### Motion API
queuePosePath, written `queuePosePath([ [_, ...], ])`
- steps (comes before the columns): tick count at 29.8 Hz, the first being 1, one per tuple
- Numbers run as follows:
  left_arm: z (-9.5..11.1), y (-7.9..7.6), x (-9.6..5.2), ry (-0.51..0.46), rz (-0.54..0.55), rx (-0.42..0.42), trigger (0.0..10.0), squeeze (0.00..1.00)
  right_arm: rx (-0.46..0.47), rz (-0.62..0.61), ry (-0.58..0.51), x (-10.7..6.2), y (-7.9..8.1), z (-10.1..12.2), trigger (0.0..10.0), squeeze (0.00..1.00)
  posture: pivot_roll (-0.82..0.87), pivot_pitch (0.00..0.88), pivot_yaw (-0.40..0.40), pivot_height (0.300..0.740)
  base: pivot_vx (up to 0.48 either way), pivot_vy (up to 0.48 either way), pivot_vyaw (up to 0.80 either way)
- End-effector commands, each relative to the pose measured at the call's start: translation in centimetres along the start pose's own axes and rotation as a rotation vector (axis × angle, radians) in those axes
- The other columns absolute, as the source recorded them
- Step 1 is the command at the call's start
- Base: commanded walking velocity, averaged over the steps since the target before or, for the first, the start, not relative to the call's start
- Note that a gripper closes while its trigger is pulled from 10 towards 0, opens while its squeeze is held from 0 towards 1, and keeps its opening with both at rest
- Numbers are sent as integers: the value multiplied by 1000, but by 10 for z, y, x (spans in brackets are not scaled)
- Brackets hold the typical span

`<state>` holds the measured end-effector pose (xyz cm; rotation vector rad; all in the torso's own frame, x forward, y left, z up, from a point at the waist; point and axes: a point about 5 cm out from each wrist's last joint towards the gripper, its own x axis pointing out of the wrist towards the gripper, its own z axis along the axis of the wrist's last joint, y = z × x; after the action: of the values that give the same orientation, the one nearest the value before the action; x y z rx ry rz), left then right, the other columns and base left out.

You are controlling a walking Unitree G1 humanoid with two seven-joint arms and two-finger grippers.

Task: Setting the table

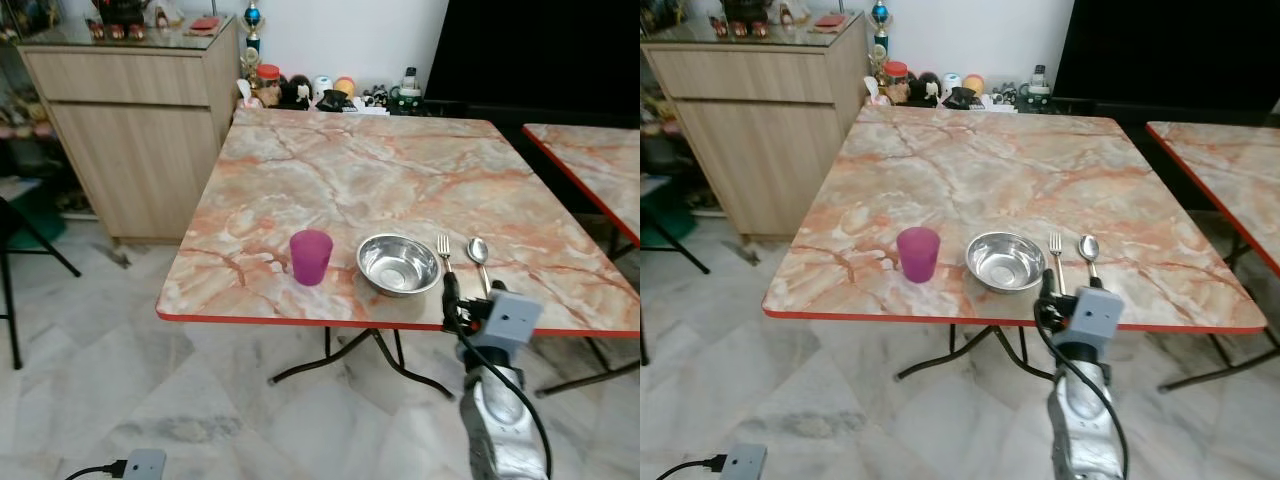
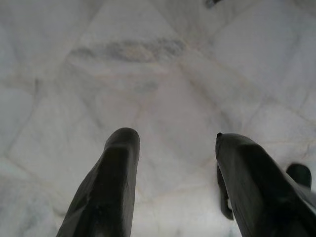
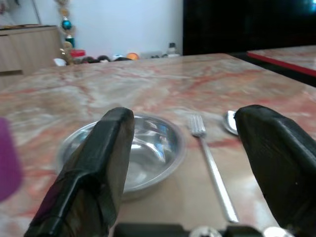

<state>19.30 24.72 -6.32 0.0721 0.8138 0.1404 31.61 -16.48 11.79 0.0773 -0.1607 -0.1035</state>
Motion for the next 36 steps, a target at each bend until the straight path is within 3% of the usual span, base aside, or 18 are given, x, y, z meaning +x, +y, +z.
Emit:
queuePosePath([
  [1,-3,-3,0,9,-10,-10,10000,0,-9,-22,-3,0,-8,1,10000,0,49,60,-29,740,0,0,0],
  [11,-3,-5,0,10,-22,-5,10000,0,-5,-19,-2,0,-6,1,10000,0,51,57,-29,740,0,0,0],
  [36,-4,-6,-1,11,-27,-7,10000,0,-2,-16,0,-1,-6,-1,10000,0,57,65,-31,740,270,0,0],
])
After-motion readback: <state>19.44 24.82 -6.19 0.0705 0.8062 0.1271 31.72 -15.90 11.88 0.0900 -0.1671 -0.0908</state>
